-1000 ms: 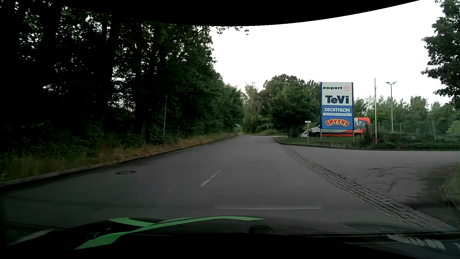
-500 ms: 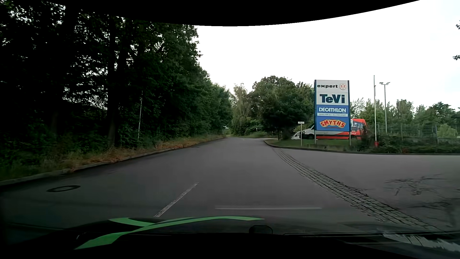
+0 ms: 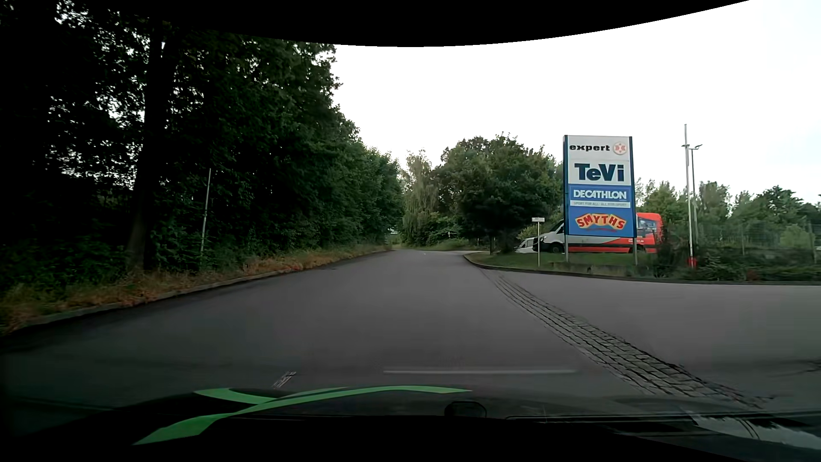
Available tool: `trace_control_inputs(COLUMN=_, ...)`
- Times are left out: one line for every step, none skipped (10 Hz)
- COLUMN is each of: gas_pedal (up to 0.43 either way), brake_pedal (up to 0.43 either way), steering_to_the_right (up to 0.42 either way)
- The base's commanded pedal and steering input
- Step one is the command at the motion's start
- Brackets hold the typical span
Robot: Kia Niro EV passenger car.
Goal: Follow the waypoints while adhering to traffic rules and regulations
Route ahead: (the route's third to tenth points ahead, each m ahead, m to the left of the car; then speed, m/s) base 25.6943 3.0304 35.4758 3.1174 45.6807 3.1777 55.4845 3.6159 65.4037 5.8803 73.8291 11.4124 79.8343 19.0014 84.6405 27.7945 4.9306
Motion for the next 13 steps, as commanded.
trace_control_inputs(gas_pedal=0.209, brake_pedal=0.000, steering_to_the_right=0.027)
trace_control_inputs(gas_pedal=0.220, brake_pedal=0.000, steering_to_the_right=0.026)
trace_control_inputs(gas_pedal=0.228, brake_pedal=0.000, steering_to_the_right=0.024)
trace_control_inputs(gas_pedal=0.240, brake_pedal=0.000, steering_to_the_right=0.023)
trace_control_inputs(gas_pedal=0.248, brake_pedal=0.000, steering_to_the_right=0.021)
trace_control_inputs(gas_pedal=0.248, brake_pedal=0.000, steering_to_the_right=0.020)
trace_control_inputs(gas_pedal=0.260, brake_pedal=0.000, steering_to_the_right=0.016)
trace_control_inputs(gas_pedal=0.268, brake_pedal=0.000, steering_to_the_right=0.014)
trace_control_inputs(gas_pedal=0.268, brake_pedal=0.000, steering_to_the_right=0.011)
trace_control_inputs(gas_pedal=0.268, brake_pedal=0.000, steering_to_the_right=0.008)
trace_control_inputs(gas_pedal=0.268, brake_pedal=0.000, steering_to_the_right=0.005)
trace_control_inputs(gas_pedal=0.268, brake_pedal=0.000, steering_to_the_right=0.004)
trace_control_inputs(gas_pedal=0.268, brake_pedal=0.000, steering_to_the_right=0.003)
